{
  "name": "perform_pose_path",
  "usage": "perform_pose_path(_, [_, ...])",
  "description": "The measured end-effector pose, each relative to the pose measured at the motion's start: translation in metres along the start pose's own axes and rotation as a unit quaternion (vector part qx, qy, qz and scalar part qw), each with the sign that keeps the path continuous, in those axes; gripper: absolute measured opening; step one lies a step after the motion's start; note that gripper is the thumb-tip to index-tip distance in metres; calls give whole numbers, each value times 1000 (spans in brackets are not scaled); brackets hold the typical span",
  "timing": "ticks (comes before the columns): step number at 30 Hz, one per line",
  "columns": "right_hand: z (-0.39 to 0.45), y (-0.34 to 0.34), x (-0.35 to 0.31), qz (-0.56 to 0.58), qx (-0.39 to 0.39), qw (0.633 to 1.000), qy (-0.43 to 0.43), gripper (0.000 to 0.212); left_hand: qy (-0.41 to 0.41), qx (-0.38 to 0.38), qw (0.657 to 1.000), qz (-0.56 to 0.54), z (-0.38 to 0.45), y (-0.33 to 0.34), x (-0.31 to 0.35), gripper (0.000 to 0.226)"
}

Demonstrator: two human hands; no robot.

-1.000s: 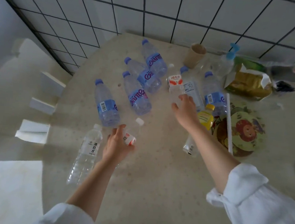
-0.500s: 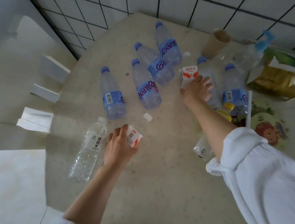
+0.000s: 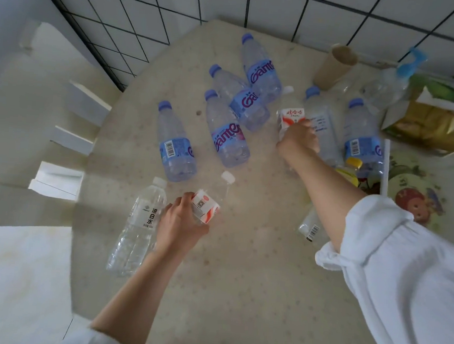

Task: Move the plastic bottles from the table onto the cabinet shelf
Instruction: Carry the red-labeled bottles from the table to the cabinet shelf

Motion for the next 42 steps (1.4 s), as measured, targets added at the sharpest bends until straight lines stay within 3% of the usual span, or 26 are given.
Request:
perform_pose_path(6, [-44,13,37,53,-58,995,-55,63,5,-20,999,-36,-10,5,0,66])
perform_pose_path(10, [-92,40,67,132,-174,974,-60,73,15,-33,995,-90,-28,13,7,59])
perform_pose_path(13, [-138,53,97,178,-201,962,-49,76,20,-46,992,-120,-44,19,15,59])
perform_pose_path(23, [-262,85,180,338,-150,929,-5,48,94,-97,982,-131,-92,37,14,52])
perform_pose_path(26, [-288,104,204,390,-123,912,18,65,96,-137,972,-166,-103,48,7,52])
perform_pose_path(31, [-336,139,242,478,-99,871,59,66,115,-226,944,-212,-130,67,-2,53])
perform_pose_path(34, [-376,160,268,519,-64,849,79,80,149,-271,931,-194,-154,78,-1,52])
perform_pose_path(40, [-456,191,317,567,11,814,127,69,192,-339,913,-122,-200,112,2,42])
perform_pose_path(42, [-482,202,333,580,30,800,152,76,207,-366,903,-91,-222,127,7,40])
Point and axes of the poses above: each hand's wrist, its own z-axis towards the middle knuckle, its own y-axis out of the palm, x = y × z, the point moved 7 cm from there along z, towards the middle knuckle, and after that the axes turned 12 degrees about -x, right-handed, at the moved point
